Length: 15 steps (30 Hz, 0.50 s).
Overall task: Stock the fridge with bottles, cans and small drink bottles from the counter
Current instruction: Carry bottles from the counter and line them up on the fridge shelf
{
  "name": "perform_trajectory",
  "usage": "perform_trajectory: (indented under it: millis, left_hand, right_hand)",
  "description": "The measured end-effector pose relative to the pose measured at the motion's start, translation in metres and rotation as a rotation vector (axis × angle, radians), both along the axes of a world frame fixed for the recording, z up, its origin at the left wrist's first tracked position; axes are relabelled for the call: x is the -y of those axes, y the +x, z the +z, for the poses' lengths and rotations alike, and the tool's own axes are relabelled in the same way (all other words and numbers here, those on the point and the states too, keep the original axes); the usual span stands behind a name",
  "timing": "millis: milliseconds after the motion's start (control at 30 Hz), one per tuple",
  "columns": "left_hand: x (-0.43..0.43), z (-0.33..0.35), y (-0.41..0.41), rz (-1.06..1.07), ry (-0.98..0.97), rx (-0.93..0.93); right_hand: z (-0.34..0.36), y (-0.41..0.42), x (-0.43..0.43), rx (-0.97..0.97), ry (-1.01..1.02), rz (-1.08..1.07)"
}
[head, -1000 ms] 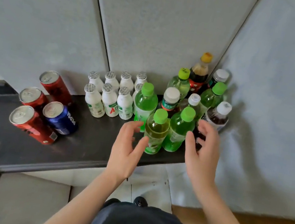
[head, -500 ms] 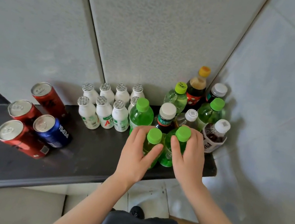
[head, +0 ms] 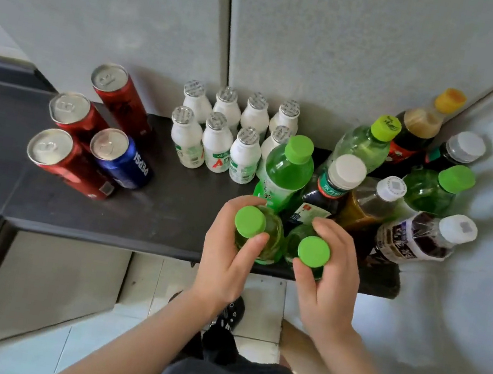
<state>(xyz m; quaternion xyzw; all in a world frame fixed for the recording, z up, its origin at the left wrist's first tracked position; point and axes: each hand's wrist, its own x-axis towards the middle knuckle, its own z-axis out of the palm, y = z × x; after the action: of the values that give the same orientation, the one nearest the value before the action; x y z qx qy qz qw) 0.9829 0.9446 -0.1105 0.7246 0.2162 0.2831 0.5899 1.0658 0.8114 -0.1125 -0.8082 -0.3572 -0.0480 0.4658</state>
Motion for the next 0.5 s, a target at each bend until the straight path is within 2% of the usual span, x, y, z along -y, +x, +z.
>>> perform_trajectory:
  millis: [100, 200, 333, 500]
  left_hand:
    - [0.001, 0.002, -0.020, 0.072, -0.001, 0.000]
    - [-0.003, 0.002, -0.047, 0.128, 0.017, -0.048]
    - [-0.007, 0.005, -0.087, 0.265, -0.096, -0.127]
    - [-0.012, 0.009, -0.132, 0.367, -0.168, -0.195]
  right_hand:
    - [0.003, -0.005, -0.008, -0.110, 0.040, 0.034]
    - [0.003, -0.019, -0.023, -0.192, 0.024, 0.167]
    - [0.003, -0.041, -0.048, -0.276, -0.018, 0.363]
    - [0.007, -0.070, -0.079, -0.411, -0.058, 0.494]
